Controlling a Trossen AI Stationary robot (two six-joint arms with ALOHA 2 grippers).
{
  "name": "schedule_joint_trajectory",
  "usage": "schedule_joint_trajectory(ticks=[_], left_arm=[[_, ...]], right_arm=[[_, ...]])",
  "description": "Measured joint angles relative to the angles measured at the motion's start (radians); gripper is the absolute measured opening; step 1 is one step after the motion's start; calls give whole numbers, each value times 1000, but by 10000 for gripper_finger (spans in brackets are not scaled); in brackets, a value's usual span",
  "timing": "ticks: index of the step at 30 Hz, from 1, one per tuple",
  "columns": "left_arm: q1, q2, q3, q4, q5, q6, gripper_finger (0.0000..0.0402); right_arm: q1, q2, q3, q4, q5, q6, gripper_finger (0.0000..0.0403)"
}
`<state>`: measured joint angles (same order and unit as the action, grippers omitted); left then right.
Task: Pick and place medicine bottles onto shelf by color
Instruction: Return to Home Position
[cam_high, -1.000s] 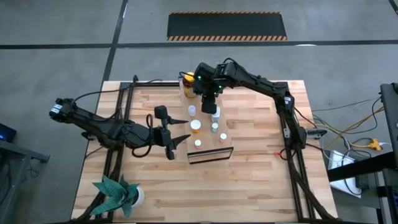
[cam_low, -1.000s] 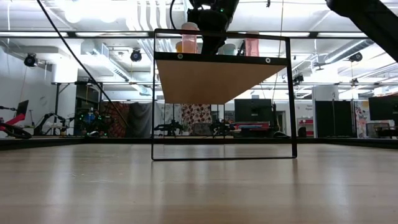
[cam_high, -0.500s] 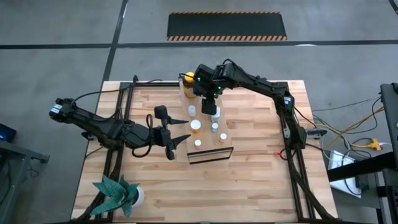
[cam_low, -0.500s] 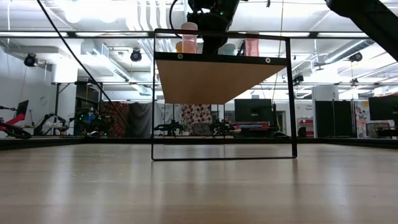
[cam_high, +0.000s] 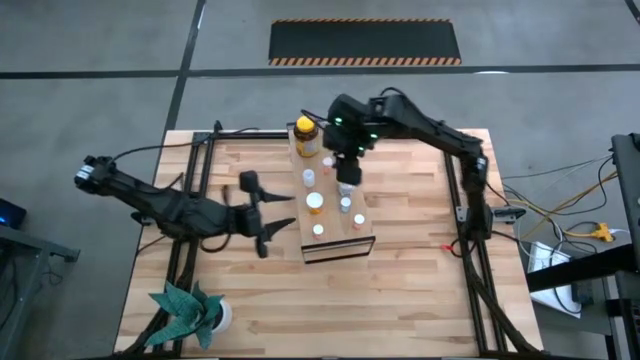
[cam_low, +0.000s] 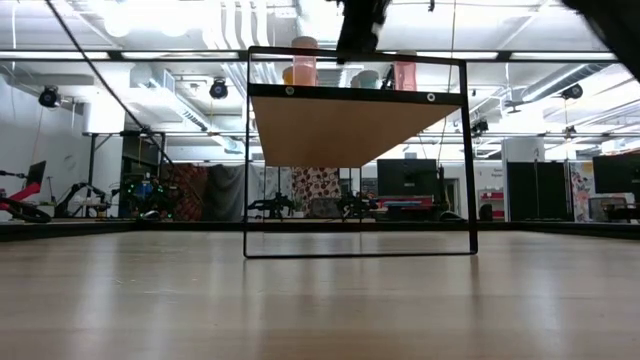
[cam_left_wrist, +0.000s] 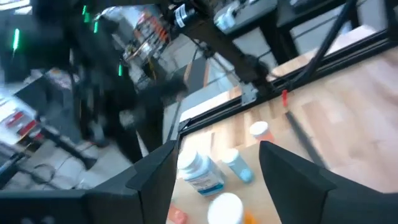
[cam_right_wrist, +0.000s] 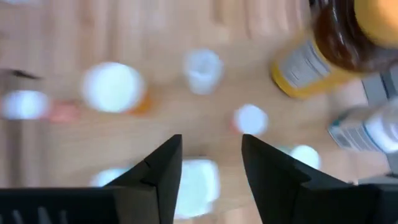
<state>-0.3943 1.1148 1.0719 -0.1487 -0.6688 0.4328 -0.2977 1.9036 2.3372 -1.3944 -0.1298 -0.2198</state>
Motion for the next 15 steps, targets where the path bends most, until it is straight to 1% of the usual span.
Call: schedule_joint_trajectory(ticks=[4,8,11,13,15], left_arm=[[-27,-119,-116,3,41,-24,183],[-50,-264,-226,2,56,-59,141],[-54,-381,-300,3,58,-87,113],[-53,-451,-354,10,58,-94,97],[-53,-513,-406,10,65,-106,85]], right_arm=[[77,-133,-84,72,-28,11,137],[180,-310,-275,208,-27,24,107],[263,-475,-489,338,-28,42,86],[308,-590,-663,468,-24,60,75],[347,-708,-851,621,18,78,66]])
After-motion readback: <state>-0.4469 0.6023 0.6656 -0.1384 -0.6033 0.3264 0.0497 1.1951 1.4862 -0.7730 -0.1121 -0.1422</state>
